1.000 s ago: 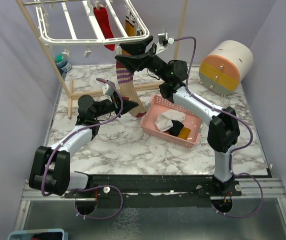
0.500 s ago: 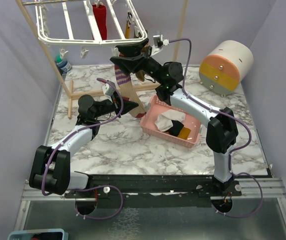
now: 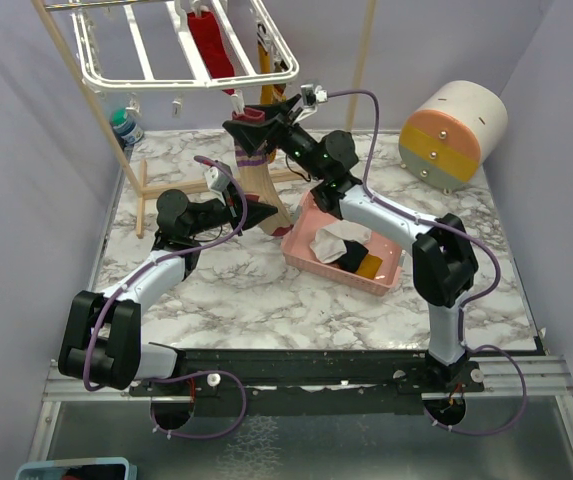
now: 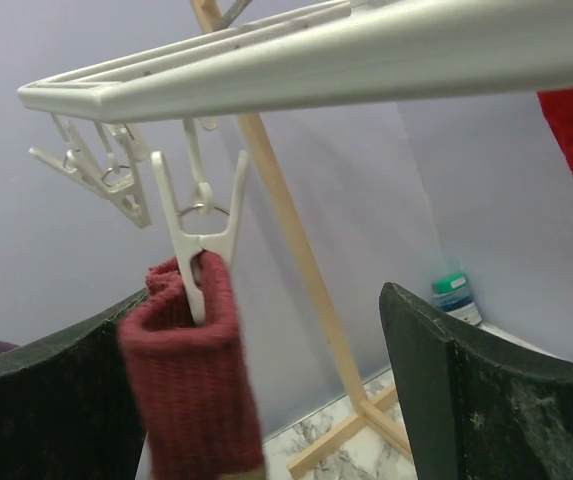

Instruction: Remove the socks clipped to the hanger

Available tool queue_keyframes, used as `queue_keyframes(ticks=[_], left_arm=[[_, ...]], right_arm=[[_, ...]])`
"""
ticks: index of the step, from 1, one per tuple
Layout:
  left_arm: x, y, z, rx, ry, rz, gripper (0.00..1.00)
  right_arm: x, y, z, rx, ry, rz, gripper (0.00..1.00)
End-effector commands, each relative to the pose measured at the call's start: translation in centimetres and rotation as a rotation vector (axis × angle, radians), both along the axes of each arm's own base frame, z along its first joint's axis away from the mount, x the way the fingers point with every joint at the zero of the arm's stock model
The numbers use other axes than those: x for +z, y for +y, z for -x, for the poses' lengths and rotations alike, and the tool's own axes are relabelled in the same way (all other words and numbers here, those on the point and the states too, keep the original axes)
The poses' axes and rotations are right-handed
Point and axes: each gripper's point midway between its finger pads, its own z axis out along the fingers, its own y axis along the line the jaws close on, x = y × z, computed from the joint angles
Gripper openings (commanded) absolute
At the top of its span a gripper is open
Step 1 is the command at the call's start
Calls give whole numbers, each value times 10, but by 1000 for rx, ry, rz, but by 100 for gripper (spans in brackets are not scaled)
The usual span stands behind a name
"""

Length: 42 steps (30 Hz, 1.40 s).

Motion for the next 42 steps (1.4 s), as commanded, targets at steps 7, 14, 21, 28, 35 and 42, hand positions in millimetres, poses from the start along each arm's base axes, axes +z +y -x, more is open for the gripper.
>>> queue_keyframes(ticks=[7,14,21,28,35,42], left_arm=[[1,-3,3,-43,4,-12,0],[1,-3,3,-45,4,-14,0],[1,-3,3,-46,4,-15,0],[1,-3,3,-45,3,-17,0],[0,-3,3,-45,6,-19,0],[-1,-3,2,-44,8,-20,0]], right_arm=[[46,6,24,118,-134,-104,85],[50,8,25,136,-138,-113,74],[49,10,23,142,-126,-111,64],[49,11,23,147,-120,-106,54],[47,12,22,150,-112,-103,22],[46,12,21,147,-104,-102,1]])
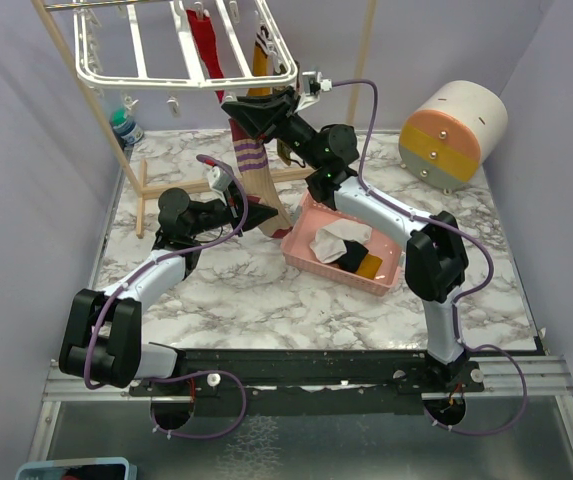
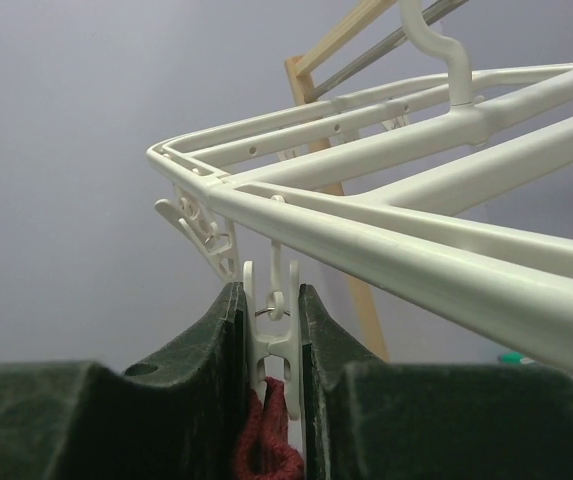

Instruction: Remove the socks clipped to the hanger

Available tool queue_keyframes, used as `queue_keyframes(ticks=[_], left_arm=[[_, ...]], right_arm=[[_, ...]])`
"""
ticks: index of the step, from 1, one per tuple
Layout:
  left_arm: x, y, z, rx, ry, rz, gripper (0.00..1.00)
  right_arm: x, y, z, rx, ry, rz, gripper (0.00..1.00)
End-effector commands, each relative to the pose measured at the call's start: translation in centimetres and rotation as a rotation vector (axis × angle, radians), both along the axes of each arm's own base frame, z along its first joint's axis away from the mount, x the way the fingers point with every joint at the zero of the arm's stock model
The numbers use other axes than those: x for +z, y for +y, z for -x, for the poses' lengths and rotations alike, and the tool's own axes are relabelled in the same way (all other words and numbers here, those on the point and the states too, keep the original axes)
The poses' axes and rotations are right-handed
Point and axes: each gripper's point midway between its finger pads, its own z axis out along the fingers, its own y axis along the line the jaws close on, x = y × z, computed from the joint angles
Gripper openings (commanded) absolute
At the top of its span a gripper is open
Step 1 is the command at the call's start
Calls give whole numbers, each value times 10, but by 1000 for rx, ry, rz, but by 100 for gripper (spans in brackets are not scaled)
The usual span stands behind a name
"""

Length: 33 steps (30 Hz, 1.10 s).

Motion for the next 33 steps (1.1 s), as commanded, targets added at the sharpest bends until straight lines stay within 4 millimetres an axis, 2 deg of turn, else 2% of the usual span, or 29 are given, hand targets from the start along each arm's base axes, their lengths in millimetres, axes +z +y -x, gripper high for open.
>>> queue_keyframes(ticks=[1,8,19,26,30,33], left_arm=[[7,-2,1,-29,-26,-6,0],[4,-2,1,-29,-14,-9,0],[-20,1,14,-12,75,-78,0],[-50,15,22,56,151,-211,0],[-53,21,27,83,159,-247,0],[-55,29,18,166,162,-269,0]], right_arm=[[-1,5,2,18,-8,5,1],[-5,6,-1,10,6,22,1],[-5,3,-2,-19,1,39,1],[-6,1,-2,-29,-4,43,1],[-6,2,-2,-29,-5,44,1],[-7,2,-2,-25,-4,45,1]])
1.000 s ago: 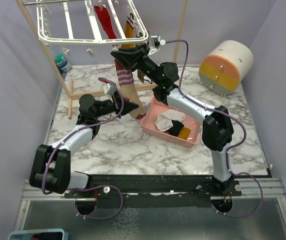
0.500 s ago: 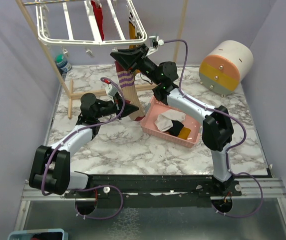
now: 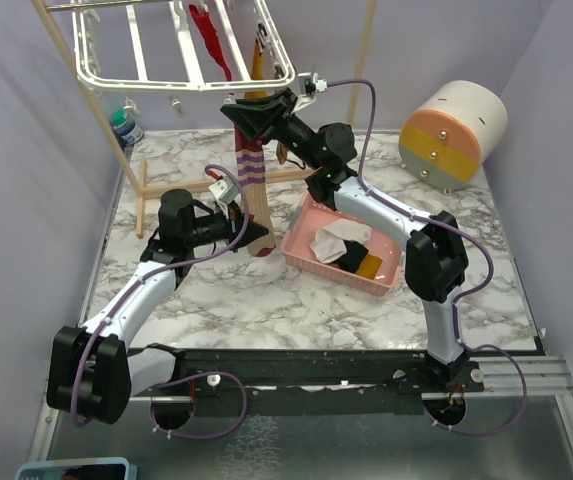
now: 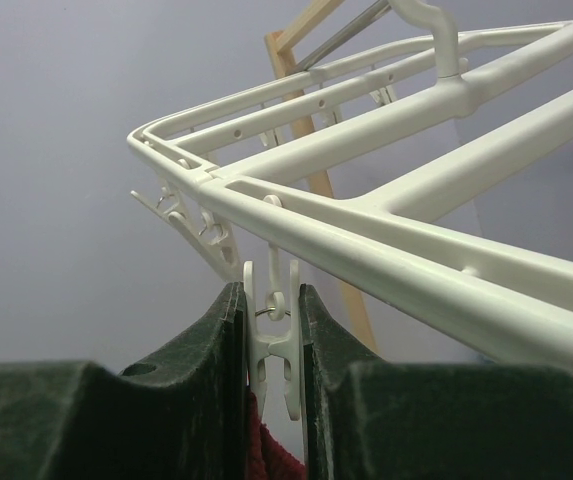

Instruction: Remove the socks clipped to the hanger

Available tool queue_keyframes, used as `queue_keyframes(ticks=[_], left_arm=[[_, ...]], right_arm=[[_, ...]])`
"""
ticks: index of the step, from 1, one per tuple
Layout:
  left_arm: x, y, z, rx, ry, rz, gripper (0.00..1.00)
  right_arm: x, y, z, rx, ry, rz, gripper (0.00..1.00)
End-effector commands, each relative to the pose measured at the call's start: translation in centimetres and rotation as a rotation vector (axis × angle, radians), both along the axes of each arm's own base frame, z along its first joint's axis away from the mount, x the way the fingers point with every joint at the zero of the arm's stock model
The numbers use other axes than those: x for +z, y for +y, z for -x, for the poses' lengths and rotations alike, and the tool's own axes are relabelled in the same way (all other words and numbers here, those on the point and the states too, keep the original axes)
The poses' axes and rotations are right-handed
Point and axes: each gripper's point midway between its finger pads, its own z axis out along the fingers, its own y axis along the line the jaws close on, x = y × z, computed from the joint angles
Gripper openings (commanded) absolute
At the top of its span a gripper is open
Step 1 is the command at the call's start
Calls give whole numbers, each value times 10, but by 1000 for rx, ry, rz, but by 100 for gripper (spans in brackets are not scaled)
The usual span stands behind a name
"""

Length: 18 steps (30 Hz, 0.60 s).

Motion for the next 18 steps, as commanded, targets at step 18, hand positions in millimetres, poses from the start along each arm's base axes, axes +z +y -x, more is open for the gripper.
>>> queue_keyframes(ticks=[18], left_arm=[[64,30,-67,344,-138,-27,0]], right_arm=[[11,-4,10,7,-35,4,23]])
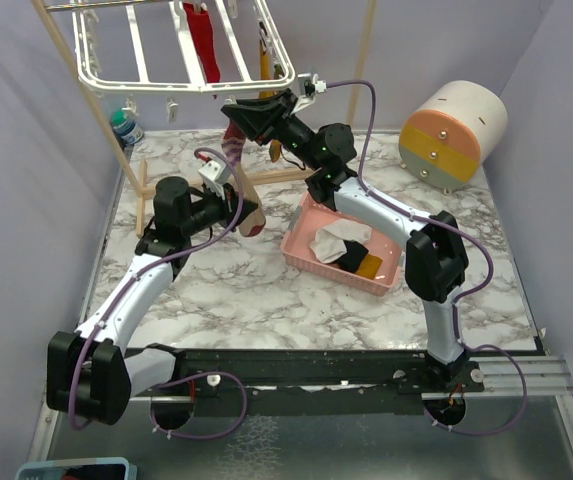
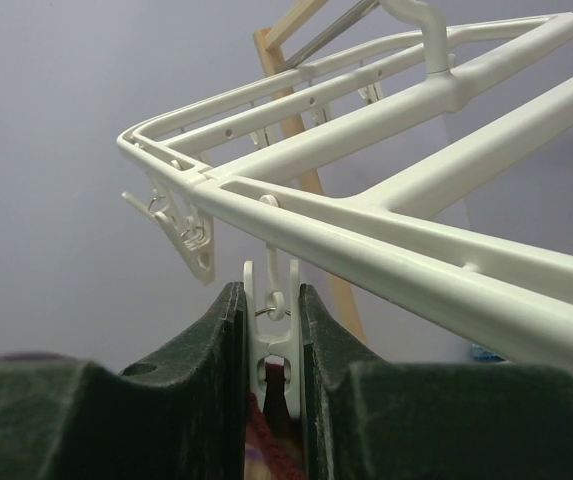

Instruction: Remove the socks clipped to the hanger

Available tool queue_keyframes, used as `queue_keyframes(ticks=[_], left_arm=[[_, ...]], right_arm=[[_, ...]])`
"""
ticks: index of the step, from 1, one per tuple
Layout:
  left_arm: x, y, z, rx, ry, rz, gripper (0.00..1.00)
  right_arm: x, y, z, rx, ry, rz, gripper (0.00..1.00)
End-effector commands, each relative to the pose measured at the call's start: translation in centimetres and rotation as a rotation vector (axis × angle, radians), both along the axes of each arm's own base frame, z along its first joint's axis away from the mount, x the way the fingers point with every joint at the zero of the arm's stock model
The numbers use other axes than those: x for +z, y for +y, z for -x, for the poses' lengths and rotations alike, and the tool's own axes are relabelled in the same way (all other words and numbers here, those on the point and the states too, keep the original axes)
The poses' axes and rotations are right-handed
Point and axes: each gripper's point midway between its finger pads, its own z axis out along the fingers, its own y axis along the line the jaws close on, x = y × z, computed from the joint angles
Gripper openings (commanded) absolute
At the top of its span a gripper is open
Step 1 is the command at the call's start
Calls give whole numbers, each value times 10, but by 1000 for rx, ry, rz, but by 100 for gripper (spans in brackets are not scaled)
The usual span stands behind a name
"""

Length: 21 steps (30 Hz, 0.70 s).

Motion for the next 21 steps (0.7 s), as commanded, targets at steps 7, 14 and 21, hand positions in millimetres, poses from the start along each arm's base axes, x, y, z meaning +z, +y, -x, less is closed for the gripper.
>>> queue_keyframes(ticks=[7,14,21], left_arm=[[95,-4,-44,53,-214,65,0],[95,-5,-43,42,-216,61,0],[94,-7,-37,19,-210,62,0]], right_arm=[[22,-5,15,25,-46,-16,31],[26,-3,15,34,-56,-22,40],[26,-2,15,46,-49,-29,40]])
